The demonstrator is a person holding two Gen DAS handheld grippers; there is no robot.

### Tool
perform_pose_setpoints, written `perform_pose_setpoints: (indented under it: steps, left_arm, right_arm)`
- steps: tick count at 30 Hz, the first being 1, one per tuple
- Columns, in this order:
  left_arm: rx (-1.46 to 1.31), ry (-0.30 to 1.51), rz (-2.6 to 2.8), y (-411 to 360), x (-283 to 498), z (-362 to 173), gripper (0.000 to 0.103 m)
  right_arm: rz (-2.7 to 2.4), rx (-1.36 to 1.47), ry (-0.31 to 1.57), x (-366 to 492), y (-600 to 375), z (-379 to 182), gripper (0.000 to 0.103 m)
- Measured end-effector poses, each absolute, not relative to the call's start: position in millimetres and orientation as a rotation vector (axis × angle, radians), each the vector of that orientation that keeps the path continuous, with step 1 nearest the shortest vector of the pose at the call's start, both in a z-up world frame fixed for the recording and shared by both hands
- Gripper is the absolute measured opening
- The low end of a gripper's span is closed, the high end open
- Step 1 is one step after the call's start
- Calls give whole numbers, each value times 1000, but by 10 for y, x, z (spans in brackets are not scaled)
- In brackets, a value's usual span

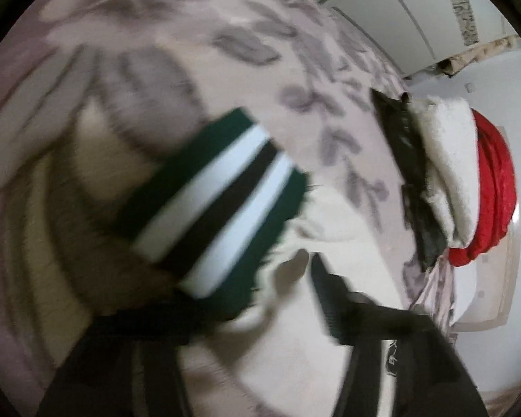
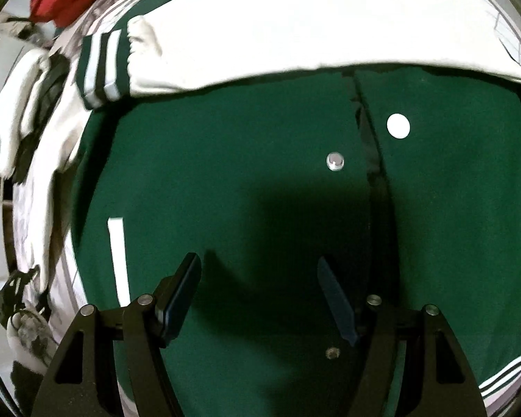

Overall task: Fold large clothes
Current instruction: 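Grasp the other striped sleeve cuff with the left tool and lift it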

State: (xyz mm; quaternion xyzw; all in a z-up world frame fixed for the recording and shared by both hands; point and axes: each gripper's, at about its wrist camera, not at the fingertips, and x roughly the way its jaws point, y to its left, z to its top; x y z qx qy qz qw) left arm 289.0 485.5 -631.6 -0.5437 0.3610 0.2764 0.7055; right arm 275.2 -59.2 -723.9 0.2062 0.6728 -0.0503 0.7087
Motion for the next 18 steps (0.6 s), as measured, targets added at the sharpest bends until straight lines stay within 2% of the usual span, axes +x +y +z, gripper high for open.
perform_pose_setpoints:
  steps: [1, 3, 4, 5, 11, 18]
  left_arm:
    - [-1187, 815, 623, 4833, 2936, -6297, 67]
    - [-1139, 818, 646, 4808, 3009, -6250, 66]
    - [-1113, 803, 655, 4811, 3036, -6206, 53]
    - [-1096, 805, 667, 4836, 3073, -6184, 17]
    - [-1001, 727, 612, 4962, 3357, -5685, 12]
    - [-775, 588, 528, 4734, 3904, -4466, 11]
  right_arm:
    - [-124, 449, 1490, 2769, -587, -7234, 74]
    - [-131, 441, 1477, 2819, -584, -7228, 78]
    - [-135, 439, 1474, 2842, -582, -7225, 78]
    - [-139, 437, 1474, 2863, -580, -7221, 78]
    - [-181, 393, 1436, 3091, -613, -7060, 78]
    - [-406, 68, 1376, 3609, -646, -6714, 78]
